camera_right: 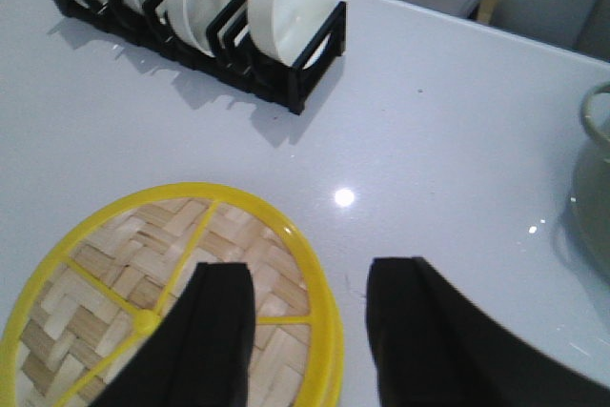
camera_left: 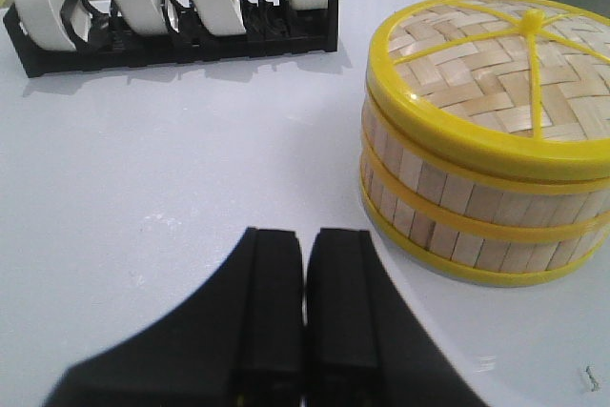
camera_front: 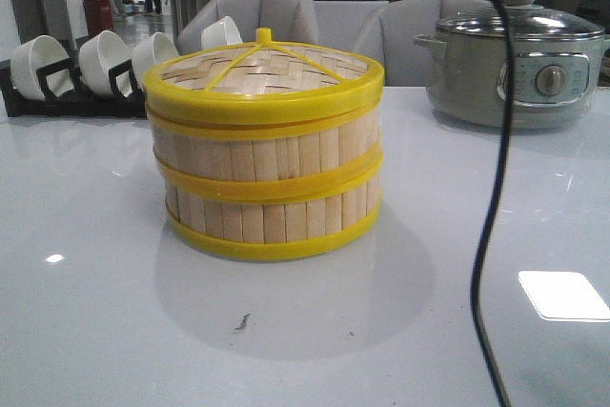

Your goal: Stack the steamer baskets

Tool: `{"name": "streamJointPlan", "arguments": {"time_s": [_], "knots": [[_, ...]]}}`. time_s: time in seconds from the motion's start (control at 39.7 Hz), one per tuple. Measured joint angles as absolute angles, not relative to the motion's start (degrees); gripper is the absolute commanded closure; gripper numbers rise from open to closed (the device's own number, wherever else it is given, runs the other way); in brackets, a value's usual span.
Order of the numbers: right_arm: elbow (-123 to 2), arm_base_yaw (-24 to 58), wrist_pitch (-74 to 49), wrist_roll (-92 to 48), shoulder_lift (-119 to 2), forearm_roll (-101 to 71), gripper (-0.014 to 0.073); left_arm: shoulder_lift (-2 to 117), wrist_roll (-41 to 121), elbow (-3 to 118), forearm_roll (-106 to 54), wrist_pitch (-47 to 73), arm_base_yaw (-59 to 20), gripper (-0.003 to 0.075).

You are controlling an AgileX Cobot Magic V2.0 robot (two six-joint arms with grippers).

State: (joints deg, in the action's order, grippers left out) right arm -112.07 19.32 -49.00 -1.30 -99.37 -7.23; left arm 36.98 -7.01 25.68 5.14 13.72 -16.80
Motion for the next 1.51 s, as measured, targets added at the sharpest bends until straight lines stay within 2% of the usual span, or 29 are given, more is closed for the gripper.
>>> {"name": "streamJointPlan", "arguments": {"time_s": [0.45,0.81,1.51], "knots": [[-75.7,5.7,-29.4,-1.3,-72.6,-7.2,0.0204,37.0,-7.0,25.7,5.1,13.7,-16.8,0.0637],[-53.8,-1.8,-18.2,-1.3,-53.5,-7.2,0.0204,37.0,-7.0,25.7,5.1,13.7,-16.8,0.0637],[-29.6,-3.8,-16.3,-1.3,-29.6,-7.2,0.0204,37.0,-7.0,25.7,5.1,13.7,-16.8,0.0637]]}}
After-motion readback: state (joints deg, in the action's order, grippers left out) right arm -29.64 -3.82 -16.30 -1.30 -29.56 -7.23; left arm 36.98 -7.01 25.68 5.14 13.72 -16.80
